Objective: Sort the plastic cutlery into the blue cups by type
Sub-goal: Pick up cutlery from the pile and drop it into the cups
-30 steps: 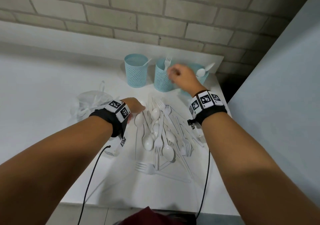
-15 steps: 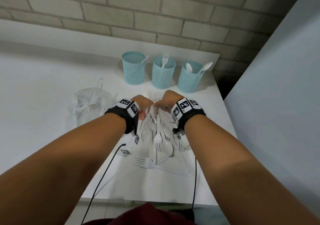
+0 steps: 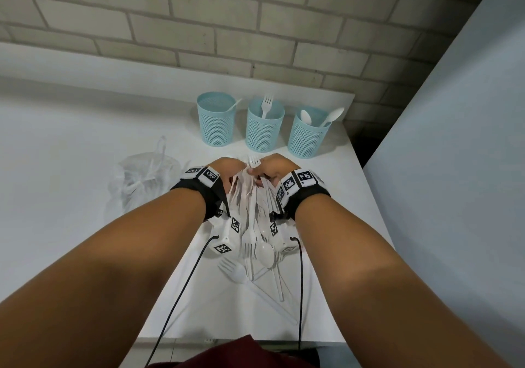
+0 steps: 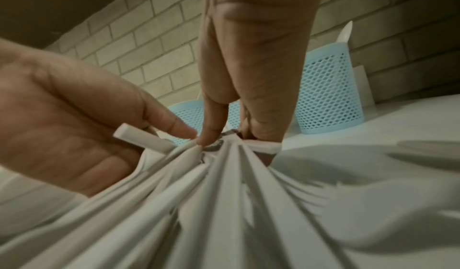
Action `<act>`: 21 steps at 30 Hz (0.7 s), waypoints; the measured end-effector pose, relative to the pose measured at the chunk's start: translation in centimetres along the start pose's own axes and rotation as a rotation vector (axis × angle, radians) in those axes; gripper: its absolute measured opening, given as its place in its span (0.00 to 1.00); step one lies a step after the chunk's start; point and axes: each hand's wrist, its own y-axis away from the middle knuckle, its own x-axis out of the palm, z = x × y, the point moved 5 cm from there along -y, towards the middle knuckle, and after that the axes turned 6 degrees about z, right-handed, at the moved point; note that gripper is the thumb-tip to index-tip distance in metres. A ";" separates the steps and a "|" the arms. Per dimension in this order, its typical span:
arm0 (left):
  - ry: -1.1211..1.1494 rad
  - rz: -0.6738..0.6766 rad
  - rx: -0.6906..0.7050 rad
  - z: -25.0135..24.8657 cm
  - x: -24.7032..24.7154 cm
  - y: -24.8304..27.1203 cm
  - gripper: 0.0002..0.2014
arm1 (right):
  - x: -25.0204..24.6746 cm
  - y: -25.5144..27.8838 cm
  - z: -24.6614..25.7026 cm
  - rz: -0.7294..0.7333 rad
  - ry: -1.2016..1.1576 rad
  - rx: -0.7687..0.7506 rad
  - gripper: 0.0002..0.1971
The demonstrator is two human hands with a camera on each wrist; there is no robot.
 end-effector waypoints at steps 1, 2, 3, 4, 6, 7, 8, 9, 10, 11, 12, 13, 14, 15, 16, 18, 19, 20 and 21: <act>0.005 -0.004 0.012 0.1 -0.1 -0.4 0.23 | -0.2 -0.2 -0.1 -0.003 -0.074 -0.005 0.08; 0.017 -0.006 0.023 0.2 -0.2 -0.7 0.22 | -0.3 -0.2 0.0 0.002 -0.115 0.001 0.06; 0.037 -0.003 0.034 0.2 -0.2 -0.7 0.21 | -0.3 0.3 0.3 0.009 -0.142 0.009 0.06; 0.046 -0.001 0.046 0.1 -0.2 -0.7 0.21 | -0.5 0.7 0.6 0.010 -0.173 0.004 0.08; 0.062 0.010 0.068 -0.1 -0.2 -0.5 0.20 | -1.0 1.0 1.1 -0.007 -0.237 -0.024 0.11; 0.067 0.021 0.084 -0.4 -0.1 -0.3 0.20 | -1.2 1.1 1.3 -0.025 -0.246 -0.044 0.13; 0.075 0.025 0.104 -0.6 0.0 -0.1 0.20 | -1.4 1.0 1.3 -0.034 -0.250 -0.063 0.14; 0.082 0.032 0.130 -0.9 0.1 0.3 0.20 | -1.4 1.0 1.5 -0.035 -0.259 -0.079 0.12; 0.098 0.060 0.158 -1.2 0.2 0.4 0.20 | -1.5 1.0 1.6 -0.028 -0.293 -0.101 0.09; 0.100 0.089 0.180 -1.5 0.4 0.6 0.20 | -1.6 1.1 1.7 -0.025 -0.337 -0.124 0.06; 0.097 0.101 0.218 -1.9 0.3 0.8 0.19 | -1.7 1.5 2.0 -0.020 -0.378 -0.148 0.06; 0.117 0.091 0.241 -2.2 0.2 1.1 0.18 | -1.9 1.8 2.3 -0.017 -0.412 -0.174 0.07; 0.151 0.074 0.262 -2.5 -0.1 1.2 0.17 | -2.2 2.0 2.6 -0.014 -0.439 -0.204 0.08; 0.176 0.050 0.285 -2.8 -0.5 1.2 0.16 | -2.4 2.2 3.0 -0.014 -0.464 -0.231 0.09; 0.197 0.033 0.310 -3.0 -0.8 0.9 0.15 | -2.7 2.4 3.4 -0.015 -0.492 -0.259 0.09; 0.217 0.023 0.360 -3.8 -1.0 1.3 0.08 | -3.2 2.8 4.2 -0.035 -0.549 -0.298 0.11; 0.210 0.020 0.382 -4.2 -1.1 1.5 0.06 | -3.3 3.1 4.6 -0.042 -0.572 -0.312 0.12; 0.211 0.019 0.411 -4.6 -1.2 1.6 0.06 | -3.5 3.2 5.0 -0.054 -0.589 -0.327 0.13; 0.209 0.023 0.436 -5.0 -1.2 1.7 0.07 | -3.7 3.5 5.4 -0.064 -0.598 -0.341 0.14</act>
